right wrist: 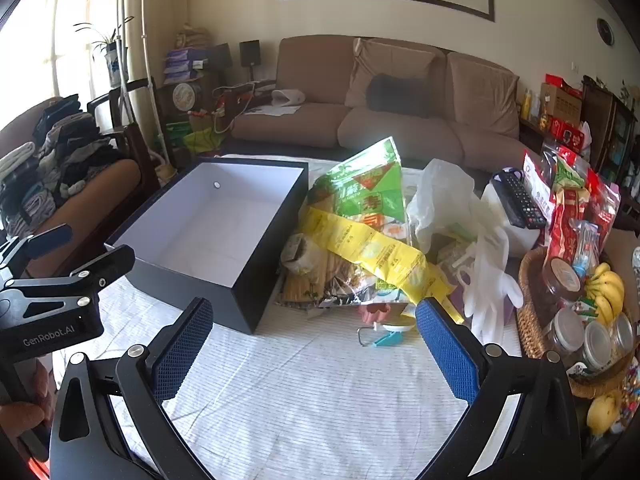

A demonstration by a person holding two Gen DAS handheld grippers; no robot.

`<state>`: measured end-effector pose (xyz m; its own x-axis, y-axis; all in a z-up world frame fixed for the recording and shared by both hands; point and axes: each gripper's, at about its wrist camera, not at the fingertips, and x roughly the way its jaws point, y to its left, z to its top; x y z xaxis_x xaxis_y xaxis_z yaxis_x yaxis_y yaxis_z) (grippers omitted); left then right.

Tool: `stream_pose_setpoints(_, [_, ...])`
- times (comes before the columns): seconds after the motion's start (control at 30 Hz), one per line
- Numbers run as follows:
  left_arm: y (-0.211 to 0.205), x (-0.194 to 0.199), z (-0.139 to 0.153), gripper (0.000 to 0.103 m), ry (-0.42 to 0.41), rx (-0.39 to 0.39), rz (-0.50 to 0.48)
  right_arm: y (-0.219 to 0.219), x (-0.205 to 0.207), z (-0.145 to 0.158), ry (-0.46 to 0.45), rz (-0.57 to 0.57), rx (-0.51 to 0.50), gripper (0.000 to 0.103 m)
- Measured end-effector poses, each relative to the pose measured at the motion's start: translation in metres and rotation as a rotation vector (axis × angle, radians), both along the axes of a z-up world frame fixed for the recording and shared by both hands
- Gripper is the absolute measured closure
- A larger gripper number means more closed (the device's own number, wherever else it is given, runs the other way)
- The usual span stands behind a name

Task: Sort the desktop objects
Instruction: 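Move the right tool toward the yellow strip packets on the pile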

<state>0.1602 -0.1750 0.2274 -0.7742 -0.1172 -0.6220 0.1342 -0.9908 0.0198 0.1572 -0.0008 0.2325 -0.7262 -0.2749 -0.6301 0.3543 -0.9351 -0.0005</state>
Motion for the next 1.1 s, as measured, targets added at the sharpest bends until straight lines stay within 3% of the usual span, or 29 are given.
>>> stream_pose_setpoints(0.5, [0.040,-0.005,-0.010,0.000,-0.015,-0.003,-0.066,0.061,-0.004,-0.007,-0.021,-0.120,-0.011,0.000])
stream_pose_setpoints(1.1, [0.090,-0.060,-0.049,0.000,-0.090,0.062,-0.155,0.131,-0.052,-0.038,-0.083,-0.190,-0.009,0.000])
